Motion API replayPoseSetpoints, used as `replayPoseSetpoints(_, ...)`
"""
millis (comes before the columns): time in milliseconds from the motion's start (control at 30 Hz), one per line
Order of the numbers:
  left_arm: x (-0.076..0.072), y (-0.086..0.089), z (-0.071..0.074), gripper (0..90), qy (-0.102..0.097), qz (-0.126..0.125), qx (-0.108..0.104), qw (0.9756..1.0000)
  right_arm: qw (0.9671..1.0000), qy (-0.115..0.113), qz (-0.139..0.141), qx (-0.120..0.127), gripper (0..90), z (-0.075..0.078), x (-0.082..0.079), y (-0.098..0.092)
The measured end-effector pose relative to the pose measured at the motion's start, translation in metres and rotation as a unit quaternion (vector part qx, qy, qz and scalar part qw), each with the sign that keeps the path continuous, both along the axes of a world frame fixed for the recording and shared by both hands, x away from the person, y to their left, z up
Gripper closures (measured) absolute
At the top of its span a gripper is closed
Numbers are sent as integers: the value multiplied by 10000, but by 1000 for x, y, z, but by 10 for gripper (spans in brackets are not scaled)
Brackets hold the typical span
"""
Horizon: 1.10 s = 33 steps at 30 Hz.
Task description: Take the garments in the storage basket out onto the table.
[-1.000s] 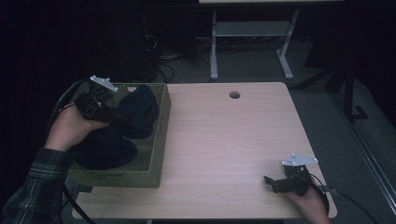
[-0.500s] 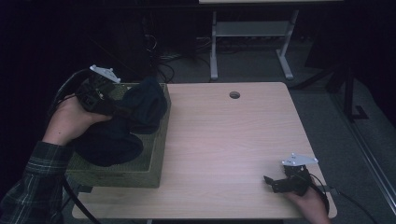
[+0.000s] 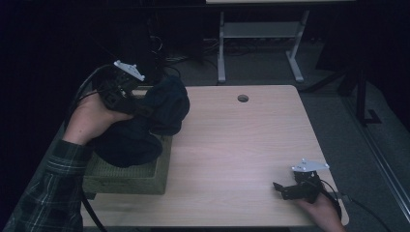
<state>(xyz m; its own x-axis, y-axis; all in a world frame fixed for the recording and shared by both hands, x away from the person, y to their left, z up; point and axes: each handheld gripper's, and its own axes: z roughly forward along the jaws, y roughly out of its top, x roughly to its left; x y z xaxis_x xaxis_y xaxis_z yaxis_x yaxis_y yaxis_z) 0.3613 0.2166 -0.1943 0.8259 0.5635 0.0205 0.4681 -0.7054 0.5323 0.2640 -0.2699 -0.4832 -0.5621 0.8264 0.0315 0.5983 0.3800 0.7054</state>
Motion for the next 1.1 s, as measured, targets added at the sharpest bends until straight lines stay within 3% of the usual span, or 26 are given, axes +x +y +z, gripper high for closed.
replayPoseSetpoints(533,-6,-51,17,784,-114,-351,-103,9993,10000,9,28,-3,21,0,1,1)
replayPoseSetpoints(767,-2,-72,13,785,-88,-579,-135,9982,10000,16,20,9,21,0,1,1)
replayPoseSetpoints(1100,2,-103,6,785,-37,-716,-208,9972,10000,13,16,13,21,0,1,1)
